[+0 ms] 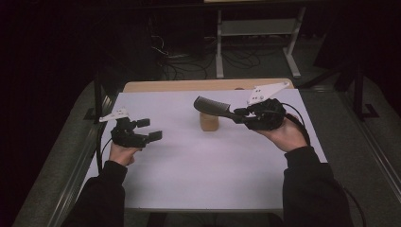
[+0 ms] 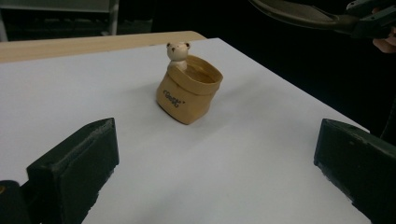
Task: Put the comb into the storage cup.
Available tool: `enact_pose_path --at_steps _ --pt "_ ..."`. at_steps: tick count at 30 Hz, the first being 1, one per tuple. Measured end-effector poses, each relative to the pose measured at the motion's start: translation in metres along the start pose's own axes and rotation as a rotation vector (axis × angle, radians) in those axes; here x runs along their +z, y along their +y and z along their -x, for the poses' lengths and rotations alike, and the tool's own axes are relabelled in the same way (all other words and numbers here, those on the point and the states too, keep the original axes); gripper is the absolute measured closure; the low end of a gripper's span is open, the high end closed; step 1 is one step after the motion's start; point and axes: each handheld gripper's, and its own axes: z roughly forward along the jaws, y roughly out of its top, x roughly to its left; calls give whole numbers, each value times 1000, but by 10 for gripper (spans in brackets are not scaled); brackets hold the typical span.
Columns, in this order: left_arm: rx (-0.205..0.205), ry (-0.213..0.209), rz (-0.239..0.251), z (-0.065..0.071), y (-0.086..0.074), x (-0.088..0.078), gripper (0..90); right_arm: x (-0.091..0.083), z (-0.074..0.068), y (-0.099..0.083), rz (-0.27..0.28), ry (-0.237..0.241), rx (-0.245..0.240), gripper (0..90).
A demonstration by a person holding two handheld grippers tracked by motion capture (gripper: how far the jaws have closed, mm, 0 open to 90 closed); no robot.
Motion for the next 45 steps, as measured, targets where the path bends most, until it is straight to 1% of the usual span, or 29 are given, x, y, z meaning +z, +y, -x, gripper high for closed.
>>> enact_pose_path --at_steps 5,9,13,15,16,18,21,27,28,30,32,34,36,39,40,43,45 --pt "3 -17 -6 3 5 6 0 0 0 3 1 -1 -5 716" --pt "-6 -50 22 9 6 12 0 -2 0 6 8 0 -6 716" --pt "-12 -68 23 13 8 21 0 -6 -1 8 18 -10 -14 716" --pt "-26 -86 42 15 11 25 0 -7 -1 9 22 -14 -13 716" --pt "-26 -86 42 15 11 25 0 -7 -1 9 24 -13 -13 716" --pt "-31 -92 50 17 14 28 0 -7 0 9 23 -12 -11 716" --pt "-12 -99 49 20 21 34 0 -6 0 10 25 -12 -11 716" --pt "-12 -144 69 29 35 45 0 0 -1 12 26 -10 -8 716" --pt "-12 -151 69 31 37 47 0 0 -1 13 29 -10 -11 716" --pt "5 -159 68 34 40 51 0 2 -2 15 32 -8 -18 716" --pt "13 -164 55 36 42 54 0 2 -3 16 31 -6 -19 716" --pt "10 -174 50 38 44 57 0 4 -4 18 29 -3 -29 716" --pt "7 -182 46 39 45 60 0 6 -4 18 31 -4 -28 716" --pt "-8 -213 37 41 47 64 0 7 -4 20 34 -2 -27 716" --pt "-8 -213 37 41 47 64 0 8 -5 20 34 0 -28 716" --pt "-15 -235 36 42 48 66 0 8 -5 22 36 -1 -28 716" --pt "-17 -243 34 43 49 67 0 10 -6 24 37 1 -35 716"
